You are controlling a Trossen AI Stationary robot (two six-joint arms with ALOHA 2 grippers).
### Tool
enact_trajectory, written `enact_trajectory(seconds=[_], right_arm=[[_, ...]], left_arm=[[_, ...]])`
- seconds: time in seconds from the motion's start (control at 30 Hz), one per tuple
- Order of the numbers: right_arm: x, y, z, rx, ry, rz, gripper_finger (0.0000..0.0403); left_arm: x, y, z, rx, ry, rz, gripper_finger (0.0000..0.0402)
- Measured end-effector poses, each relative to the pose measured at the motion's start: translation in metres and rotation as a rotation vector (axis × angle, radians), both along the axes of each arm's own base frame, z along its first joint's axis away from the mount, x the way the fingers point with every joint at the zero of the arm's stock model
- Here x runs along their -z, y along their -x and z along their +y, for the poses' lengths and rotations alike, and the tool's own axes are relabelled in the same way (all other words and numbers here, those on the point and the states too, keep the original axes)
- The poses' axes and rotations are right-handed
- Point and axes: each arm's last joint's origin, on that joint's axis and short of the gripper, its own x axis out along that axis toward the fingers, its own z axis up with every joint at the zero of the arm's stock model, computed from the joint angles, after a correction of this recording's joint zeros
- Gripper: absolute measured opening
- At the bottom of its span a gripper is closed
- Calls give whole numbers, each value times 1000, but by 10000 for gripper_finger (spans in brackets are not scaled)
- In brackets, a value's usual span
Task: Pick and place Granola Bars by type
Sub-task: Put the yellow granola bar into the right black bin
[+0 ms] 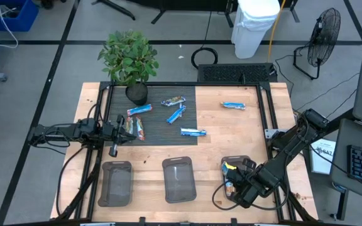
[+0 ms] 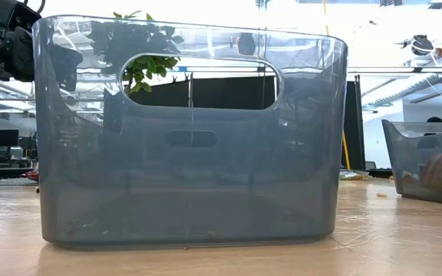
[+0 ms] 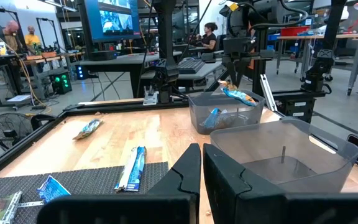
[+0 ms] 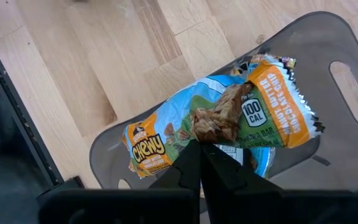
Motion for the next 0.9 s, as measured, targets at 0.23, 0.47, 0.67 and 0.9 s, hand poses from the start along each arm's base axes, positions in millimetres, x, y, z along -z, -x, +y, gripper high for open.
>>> enact_trajectory(seconds=[0.23,0.47,0.67,0.9], right_arm=[[0,0,0,28,-7,2,0],[0,0,0,28,-6,4,0],[0,1,0,28,-5,5,10],[18,8,-5,68,-9,90,50]], left_arm=[[0,0,0,0,0,0,26],[0,0,0,0,0,0,26],[0,0,0,0,0,0,26],[0,0,0,0,0,0,26]])
